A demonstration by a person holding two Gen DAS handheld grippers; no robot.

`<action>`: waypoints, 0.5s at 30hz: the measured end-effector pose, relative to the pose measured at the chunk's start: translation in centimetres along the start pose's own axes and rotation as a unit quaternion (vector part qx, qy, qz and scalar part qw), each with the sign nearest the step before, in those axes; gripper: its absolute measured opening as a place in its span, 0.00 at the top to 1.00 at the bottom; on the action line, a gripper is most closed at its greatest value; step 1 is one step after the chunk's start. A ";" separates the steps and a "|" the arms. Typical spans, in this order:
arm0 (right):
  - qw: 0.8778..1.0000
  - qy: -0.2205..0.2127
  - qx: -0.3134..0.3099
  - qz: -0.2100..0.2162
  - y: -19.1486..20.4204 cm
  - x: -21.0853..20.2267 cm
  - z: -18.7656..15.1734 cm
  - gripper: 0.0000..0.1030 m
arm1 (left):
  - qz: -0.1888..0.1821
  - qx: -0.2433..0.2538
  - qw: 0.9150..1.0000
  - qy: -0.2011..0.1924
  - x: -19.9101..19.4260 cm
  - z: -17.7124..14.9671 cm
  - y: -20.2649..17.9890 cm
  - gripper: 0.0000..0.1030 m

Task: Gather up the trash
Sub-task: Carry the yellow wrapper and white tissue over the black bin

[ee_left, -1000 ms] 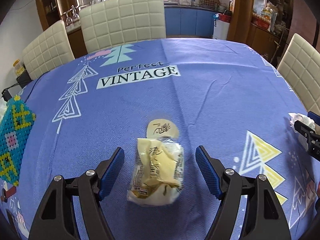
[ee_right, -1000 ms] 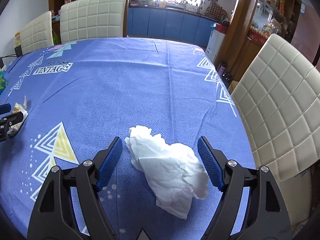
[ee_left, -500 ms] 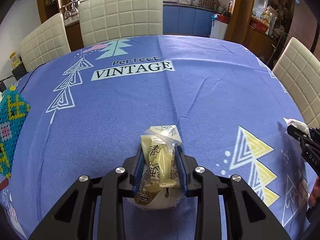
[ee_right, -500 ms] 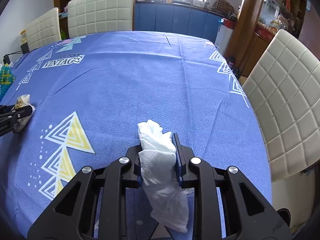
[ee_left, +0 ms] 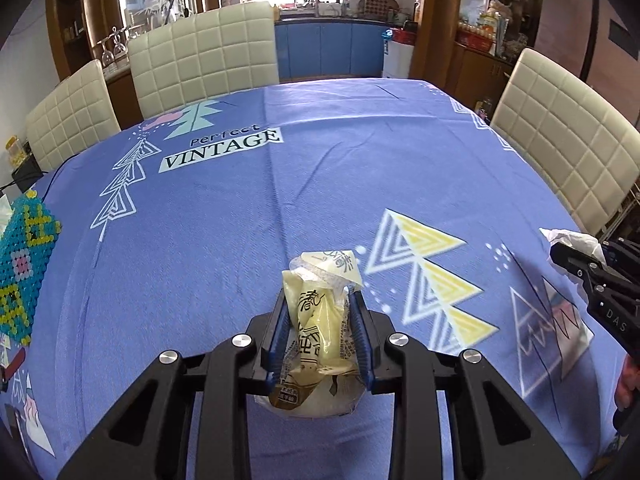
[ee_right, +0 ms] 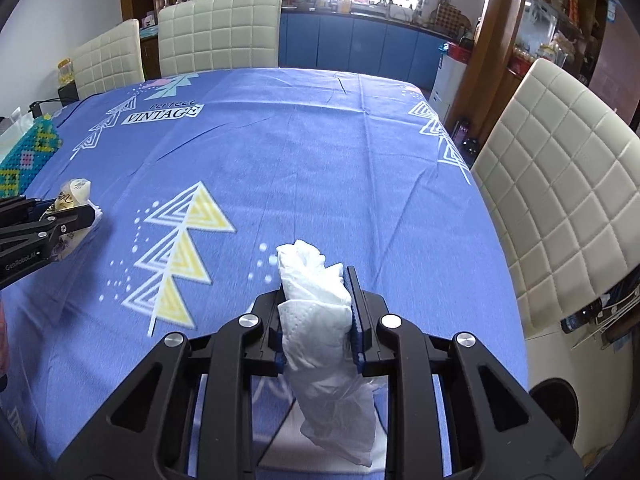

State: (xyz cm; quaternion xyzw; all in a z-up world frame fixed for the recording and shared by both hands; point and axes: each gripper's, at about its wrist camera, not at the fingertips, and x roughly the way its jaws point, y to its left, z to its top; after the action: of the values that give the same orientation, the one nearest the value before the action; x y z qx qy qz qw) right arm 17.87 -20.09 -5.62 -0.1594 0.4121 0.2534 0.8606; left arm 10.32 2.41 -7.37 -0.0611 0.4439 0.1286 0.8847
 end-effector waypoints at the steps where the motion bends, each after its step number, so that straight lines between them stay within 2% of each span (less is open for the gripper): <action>1: 1.000 -0.001 0.000 0.000 0.0 -0.4 -0.3 0.75 | -0.002 0.002 1.000 0.000 -0.3 -0.3 -0.2 0.72; 15: 1.000 -0.009 0.004 -0.003 -0.7 -5.7 -4.9 0.75 | -0.028 0.043 0.999 -0.006 -4.0 -3.2 -5.2 0.72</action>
State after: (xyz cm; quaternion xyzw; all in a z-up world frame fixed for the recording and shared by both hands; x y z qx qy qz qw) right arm 12.20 -24.77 -4.04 -0.1545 0.4050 0.2504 0.8657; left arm 7.01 -3.95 -6.14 -0.0349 0.4416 0.0853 0.8925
